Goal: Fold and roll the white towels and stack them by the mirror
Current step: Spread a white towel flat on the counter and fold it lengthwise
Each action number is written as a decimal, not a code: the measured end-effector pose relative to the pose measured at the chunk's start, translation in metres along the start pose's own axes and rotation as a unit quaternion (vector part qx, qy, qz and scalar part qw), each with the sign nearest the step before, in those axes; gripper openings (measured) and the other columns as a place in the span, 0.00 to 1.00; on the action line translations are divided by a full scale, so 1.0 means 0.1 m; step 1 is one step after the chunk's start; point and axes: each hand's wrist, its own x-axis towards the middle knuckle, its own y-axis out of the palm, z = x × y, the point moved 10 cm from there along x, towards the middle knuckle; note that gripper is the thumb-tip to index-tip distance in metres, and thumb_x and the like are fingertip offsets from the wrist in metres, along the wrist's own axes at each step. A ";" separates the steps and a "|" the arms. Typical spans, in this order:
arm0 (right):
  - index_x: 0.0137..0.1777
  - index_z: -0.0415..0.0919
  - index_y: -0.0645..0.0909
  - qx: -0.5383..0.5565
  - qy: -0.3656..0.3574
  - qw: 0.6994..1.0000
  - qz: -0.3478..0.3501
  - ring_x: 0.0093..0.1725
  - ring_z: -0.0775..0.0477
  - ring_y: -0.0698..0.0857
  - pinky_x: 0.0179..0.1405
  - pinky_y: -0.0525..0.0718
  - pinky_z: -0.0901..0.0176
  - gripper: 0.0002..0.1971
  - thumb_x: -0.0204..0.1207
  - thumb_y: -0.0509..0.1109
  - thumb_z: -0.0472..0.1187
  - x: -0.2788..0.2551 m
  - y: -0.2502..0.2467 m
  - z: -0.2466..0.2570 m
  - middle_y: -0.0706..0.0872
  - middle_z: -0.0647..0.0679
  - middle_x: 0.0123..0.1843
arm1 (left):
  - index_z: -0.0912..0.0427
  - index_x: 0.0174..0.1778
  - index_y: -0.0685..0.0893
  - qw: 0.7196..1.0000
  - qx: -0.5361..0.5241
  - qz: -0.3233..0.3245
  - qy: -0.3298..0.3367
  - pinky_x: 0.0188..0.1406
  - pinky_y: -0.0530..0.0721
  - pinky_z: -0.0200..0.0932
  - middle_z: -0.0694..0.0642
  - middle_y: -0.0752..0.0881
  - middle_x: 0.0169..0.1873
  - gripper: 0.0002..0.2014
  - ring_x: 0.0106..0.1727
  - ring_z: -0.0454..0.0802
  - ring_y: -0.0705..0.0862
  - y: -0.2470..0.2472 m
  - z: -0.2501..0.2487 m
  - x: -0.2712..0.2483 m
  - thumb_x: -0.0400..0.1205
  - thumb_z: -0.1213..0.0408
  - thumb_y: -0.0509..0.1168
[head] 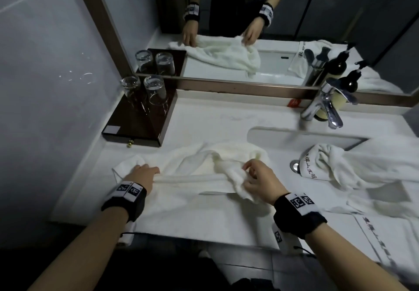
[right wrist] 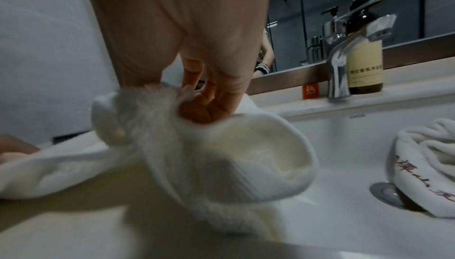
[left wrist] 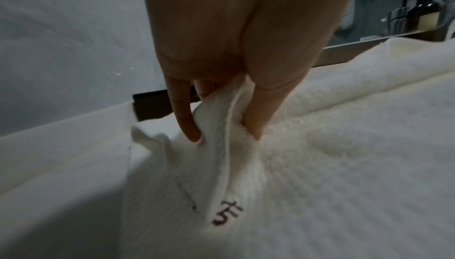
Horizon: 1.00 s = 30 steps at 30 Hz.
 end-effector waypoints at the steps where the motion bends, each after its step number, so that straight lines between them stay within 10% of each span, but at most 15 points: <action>1: 0.52 0.42 0.78 0.014 -0.023 0.999 0.018 0.37 0.49 0.74 0.41 0.75 0.55 0.16 0.65 0.72 0.31 -0.08 0.02 0.09 0.76 0.47 0.39 | 0.47 0.63 0.77 1.000 0.012 0.002 -0.012 0.57 0.74 0.48 0.56 0.76 0.58 0.18 0.63 0.56 0.71 0.00 0.06 -0.06 0.82 0.72 0.54; 7: 0.52 0.45 0.81 0.008 -0.046 0.997 0.068 0.33 0.56 0.75 0.38 0.75 0.66 0.16 0.68 0.68 0.27 -0.60 0.21 0.07 0.76 0.49 0.42 | 0.48 0.58 0.78 0.991 0.064 -0.003 -0.120 0.61 0.76 0.50 0.55 0.74 0.57 0.15 0.61 0.54 0.73 0.03 0.62 -0.62 0.81 0.67 0.52; 11: 0.71 0.39 0.70 -0.063 0.000 0.998 0.011 0.56 0.41 0.78 0.59 0.77 0.50 0.29 0.69 0.70 0.32 -0.73 0.22 -0.19 0.75 0.41 0.60 | 0.49 0.59 0.77 0.991 0.043 -0.003 -0.125 0.60 0.76 0.50 0.56 0.74 0.59 0.17 0.61 0.55 0.74 0.13 0.63 -0.87 0.79 0.70 0.53; 18: 0.69 0.38 0.68 -0.131 0.055 0.990 0.011 0.56 0.33 0.81 0.50 0.80 0.48 0.22 0.74 0.63 0.32 -0.69 0.28 -0.31 0.80 0.36 0.60 | 0.54 0.66 0.72 0.994 -0.001 -0.032 -0.105 0.59 0.78 0.54 0.58 0.73 0.63 0.16 0.63 0.58 0.74 0.27 0.32 -0.97 0.83 0.68 0.53; 26: 0.56 0.49 0.83 -0.263 0.150 0.919 0.252 0.61 0.45 0.82 0.57 0.76 0.61 0.14 0.72 0.70 0.50 -0.64 0.21 -0.52 0.84 0.46 0.62 | 0.54 0.61 0.74 0.995 -0.002 -0.008 -0.102 0.48 0.78 0.48 0.58 0.76 0.57 0.12 0.52 0.59 0.81 0.07 0.59 -0.71 0.84 0.66 0.50; 30: 0.71 0.45 0.70 -0.263 0.132 0.941 0.167 0.67 0.39 0.77 0.68 0.75 0.51 0.27 0.73 0.68 0.50 -0.35 -0.03 -0.31 0.73 0.40 0.70 | 0.59 0.61 0.71 0.987 -0.067 -0.072 -0.127 0.50 0.79 0.53 0.61 0.78 0.57 0.13 0.53 0.63 0.82 -0.33 0.70 -0.44 0.81 0.69 0.52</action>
